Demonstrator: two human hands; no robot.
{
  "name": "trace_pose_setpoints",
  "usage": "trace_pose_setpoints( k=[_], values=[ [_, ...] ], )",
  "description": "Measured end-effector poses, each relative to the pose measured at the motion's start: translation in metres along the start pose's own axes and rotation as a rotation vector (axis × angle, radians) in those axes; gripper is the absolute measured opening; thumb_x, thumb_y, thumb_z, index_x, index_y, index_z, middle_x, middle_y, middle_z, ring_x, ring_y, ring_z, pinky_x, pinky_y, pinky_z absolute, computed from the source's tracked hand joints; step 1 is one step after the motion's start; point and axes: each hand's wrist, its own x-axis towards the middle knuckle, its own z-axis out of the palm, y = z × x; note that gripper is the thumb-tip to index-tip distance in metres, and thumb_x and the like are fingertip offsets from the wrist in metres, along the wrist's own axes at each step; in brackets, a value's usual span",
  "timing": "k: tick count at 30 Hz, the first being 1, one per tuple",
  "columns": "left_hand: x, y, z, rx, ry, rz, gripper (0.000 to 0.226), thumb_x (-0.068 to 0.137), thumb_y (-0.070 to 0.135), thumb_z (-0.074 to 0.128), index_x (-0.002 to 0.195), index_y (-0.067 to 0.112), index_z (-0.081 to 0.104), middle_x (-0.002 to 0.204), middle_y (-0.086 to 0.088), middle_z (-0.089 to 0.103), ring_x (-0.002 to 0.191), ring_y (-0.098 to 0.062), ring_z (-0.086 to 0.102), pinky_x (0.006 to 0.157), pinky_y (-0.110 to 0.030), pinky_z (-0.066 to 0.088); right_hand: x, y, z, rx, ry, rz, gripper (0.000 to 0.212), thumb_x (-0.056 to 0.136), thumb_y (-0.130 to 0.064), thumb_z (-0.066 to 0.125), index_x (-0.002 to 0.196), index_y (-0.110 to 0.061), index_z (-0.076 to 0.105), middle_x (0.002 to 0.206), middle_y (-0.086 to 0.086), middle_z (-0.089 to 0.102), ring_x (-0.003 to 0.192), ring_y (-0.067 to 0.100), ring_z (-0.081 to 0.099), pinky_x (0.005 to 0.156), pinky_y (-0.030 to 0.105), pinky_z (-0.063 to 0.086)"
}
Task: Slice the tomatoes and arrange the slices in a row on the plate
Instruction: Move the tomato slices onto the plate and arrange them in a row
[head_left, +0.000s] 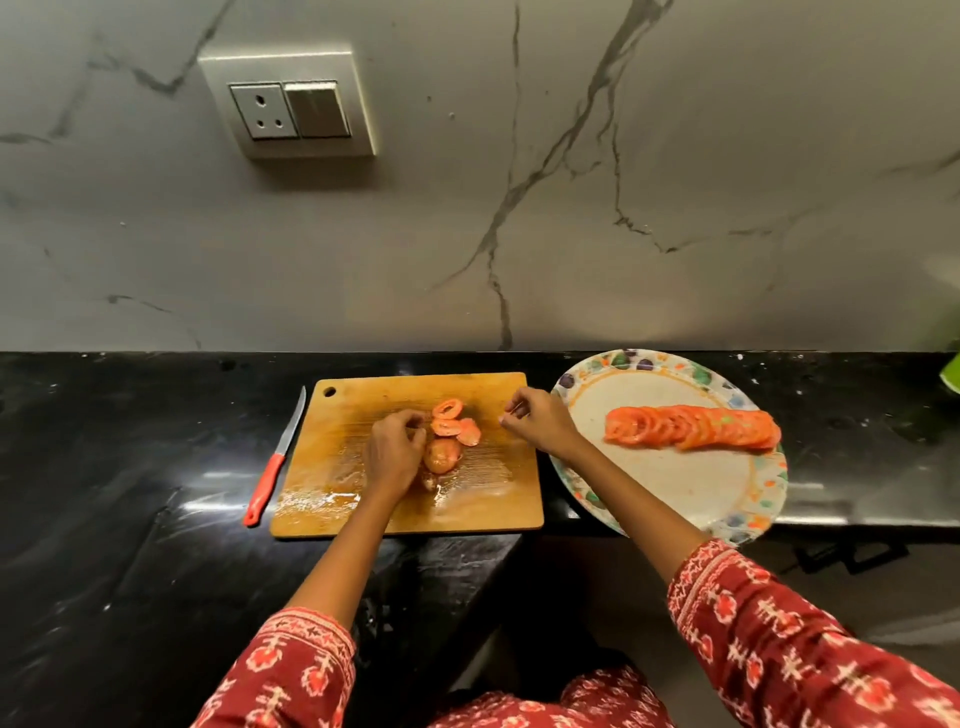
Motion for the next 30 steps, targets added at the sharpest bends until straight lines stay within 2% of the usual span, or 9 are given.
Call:
trace_pose_setpoints(
  k=[3, 7, 12, 15, 18, 21, 24, 27, 30],
  values=[
    [0.004, 0.003, -0.004, 0.027, -0.086, -0.102, 0.028, 0.083, 0.021, 0.066, 0.111, 0.015, 0.063, 0.101, -0.004, 0.068, 0.095, -0.021, 0.062, 0.080, -0.039, 0.052, 0.005, -0.020, 0.023, -0.060, -0.085, -0.056, 0.014, 0.082, -0.015, 0.067, 0.093, -0.009, 0.064, 0.095, 0.009, 0.068, 0.081, 0.014, 0.058, 0.070, 0.026, 0.044],
    [0.011, 0.017, 0.001, 0.030, -0.148, -0.171, 0.039, 0.080, 0.025, 0.069, 0.116, 0.016, 0.057, 0.103, -0.002, 0.065, 0.102, -0.021, 0.058, 0.085, -0.041, 0.049, 0.011, -0.033, 0.040, -0.203, -0.121, -0.139, 0.016, 0.083, -0.015, 0.063, 0.098, -0.010, 0.062, 0.100, 0.009, 0.065, 0.092, 0.022, 0.060, 0.075, 0.034, 0.049],
    [0.024, 0.013, 0.004, -0.032, -0.199, -0.195, 0.035, 0.077, 0.023, 0.073, 0.107, 0.019, 0.057, 0.105, -0.001, 0.063, 0.102, -0.021, 0.057, 0.082, -0.039, 0.050, 0.017, -0.036, 0.041, -0.245, -0.234, -0.153, 0.019, 0.085, -0.010, 0.061, 0.103, -0.007, 0.063, 0.103, 0.011, 0.063, 0.094, 0.023, 0.057, 0.075, 0.033, 0.046],
    [0.024, 0.010, 0.006, -0.094, -0.235, -0.207, 0.034, 0.074, 0.025, 0.075, 0.100, 0.021, 0.055, 0.099, 0.000, 0.063, 0.098, -0.020, 0.057, 0.082, -0.039, 0.050, 0.016, -0.029, 0.036, -0.204, -0.247, -0.075, 0.018, 0.084, -0.013, 0.065, 0.101, -0.007, 0.064, 0.081, 0.001, 0.058, 0.077, 0.014, 0.052, 0.060, 0.022, 0.039],
    [0.024, 0.010, 0.003, -0.108, -0.251, -0.184, 0.029, 0.077, 0.026, 0.073, 0.099, 0.019, 0.056, 0.092, 0.005, 0.058, 0.090, -0.016, 0.055, 0.076, -0.035, 0.050, 0.016, -0.024, 0.034, -0.135, -0.243, -0.019, 0.008, 0.082, -0.013, 0.069, 0.085, -0.014, 0.061, 0.067, -0.010, 0.049, 0.062, 0.002, 0.045, 0.053, 0.015, 0.032],
    [0.022, 0.008, 0.000, -0.085, -0.282, -0.159, 0.020, 0.080, 0.029, 0.069, 0.094, 0.022, 0.056, 0.087, 0.006, 0.055, 0.085, -0.013, 0.052, 0.072, -0.032, 0.048, 0.014, -0.026, 0.030, -0.049, -0.275, 0.012, 0.020, 0.081, -0.010, 0.070, 0.071, -0.020, 0.056, 0.068, -0.009, 0.053, 0.062, 0.001, 0.048, 0.057, 0.015, 0.038],
    [0.021, 0.005, -0.002, -0.088, -0.291, -0.159, 0.020, 0.078, 0.034, 0.070, 0.085, 0.023, 0.056, 0.080, 0.006, 0.059, 0.082, -0.016, 0.058, 0.075, -0.036, 0.053, 0.012, -0.024, 0.020, -0.005, -0.271, 0.023, 0.004, 0.081, -0.008, 0.069, 0.084, -0.007, 0.067, 0.073, -0.005, 0.057, 0.068, 0.004, 0.051, 0.062, 0.018, 0.042],
    [0.021, 0.009, -0.006, -0.121, -0.243, -0.134, 0.019, 0.079, 0.036, 0.069, 0.087, 0.021, 0.060, 0.083, 0.006, 0.061, 0.084, -0.015, 0.060, 0.074, -0.035, 0.054, 0.010, -0.018, 0.009, 0.062, -0.220, 0.023, 0.012, 0.080, -0.005, 0.070, 0.091, 0.001, 0.068, 0.079, -0.001, 0.060, 0.073, 0.006, 0.054, 0.063, 0.014, 0.042],
    [0.019, 0.020, -0.008, -0.161, -0.225, -0.073, 0.017, 0.081, 0.029, 0.068, 0.092, 0.017, 0.062, 0.090, 0.001, 0.063, 0.088, -0.016, 0.060, 0.075, -0.035, 0.053, 0.002, -0.010, -0.007, 0.146, -0.154, 0.051, 0.011, 0.080, -0.001, 0.068, 0.090, 0.002, 0.067, 0.080, 0.006, 0.062, 0.076, 0.014, 0.056, 0.065, 0.018, 0.044]
  ],
)
